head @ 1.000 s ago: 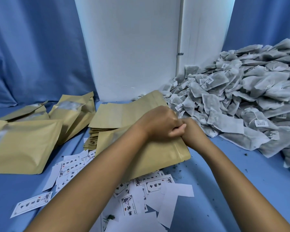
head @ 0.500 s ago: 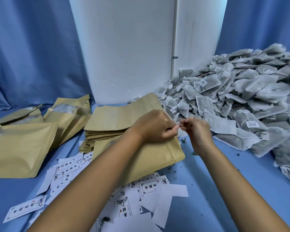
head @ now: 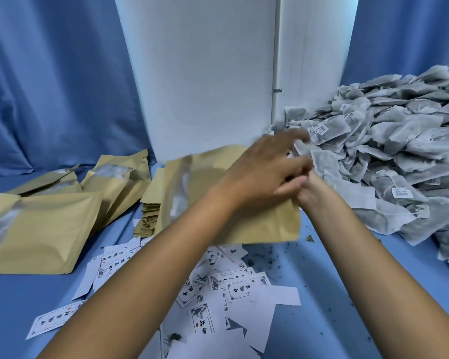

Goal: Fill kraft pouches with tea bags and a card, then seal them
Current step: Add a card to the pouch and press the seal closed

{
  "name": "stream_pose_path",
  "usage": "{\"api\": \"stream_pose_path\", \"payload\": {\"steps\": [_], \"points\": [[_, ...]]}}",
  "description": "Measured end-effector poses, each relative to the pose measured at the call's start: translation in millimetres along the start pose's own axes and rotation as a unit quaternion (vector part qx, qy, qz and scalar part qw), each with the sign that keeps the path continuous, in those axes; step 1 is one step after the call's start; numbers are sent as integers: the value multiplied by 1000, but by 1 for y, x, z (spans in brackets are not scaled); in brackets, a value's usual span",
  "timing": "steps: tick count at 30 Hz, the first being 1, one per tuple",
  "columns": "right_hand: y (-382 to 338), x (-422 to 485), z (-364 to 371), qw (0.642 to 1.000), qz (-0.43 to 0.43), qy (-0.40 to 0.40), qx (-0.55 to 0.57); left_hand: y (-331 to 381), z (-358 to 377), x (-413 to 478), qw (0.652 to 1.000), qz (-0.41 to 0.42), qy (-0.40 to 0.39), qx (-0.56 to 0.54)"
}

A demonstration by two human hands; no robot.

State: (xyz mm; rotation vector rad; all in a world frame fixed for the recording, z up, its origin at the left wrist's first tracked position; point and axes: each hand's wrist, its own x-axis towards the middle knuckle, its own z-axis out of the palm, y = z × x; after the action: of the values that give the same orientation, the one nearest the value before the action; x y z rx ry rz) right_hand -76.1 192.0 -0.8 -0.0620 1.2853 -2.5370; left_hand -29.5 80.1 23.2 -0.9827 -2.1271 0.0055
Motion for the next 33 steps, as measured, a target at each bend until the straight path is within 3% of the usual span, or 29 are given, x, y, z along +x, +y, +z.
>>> {"api": "stream_pose_path", "payload": {"steps": [2,4,5,6,7,8,9,12,13,14,16,20,26,33], "points": [[-1,13,7,995,26,2,95,-9,2,-13,988,-150,37,17],[6,27,6,984,49,29,170,-14,8,-37,924,-372,85,0],[13,31,4,978,57,38,198,-14,14,-53,860,-495,110,-51],[23,35,0,974,61,42,212,-12,19,-68,770,-604,138,-153],[35,34,-4,971,67,39,225,-9,26,-82,657,-675,168,-291],[47,35,-7,967,80,47,237,-3,32,-96,541,-706,192,-416],[58,34,-10,963,94,56,246,2,38,-109,454,-716,189,-496],[82,31,-18,956,109,80,259,19,53,-135,265,-686,182,-652],[88,31,-21,956,101,77,264,22,55,-139,211,-669,193,-686],[94,31,-24,960,85,81,253,21,56,-141,184,-654,201,-705],[102,33,-33,979,24,109,169,18,56,-144,193,-644,212,-710],[98,34,-54,972,-108,178,-108,15,56,-152,285,-693,195,-632],[99,31,-71,973,-114,157,-127,17,61,-156,365,-699,208,-579],[99,28,-65,985,-84,126,-80,21,62,-158,361,-673,158,-627]]}}
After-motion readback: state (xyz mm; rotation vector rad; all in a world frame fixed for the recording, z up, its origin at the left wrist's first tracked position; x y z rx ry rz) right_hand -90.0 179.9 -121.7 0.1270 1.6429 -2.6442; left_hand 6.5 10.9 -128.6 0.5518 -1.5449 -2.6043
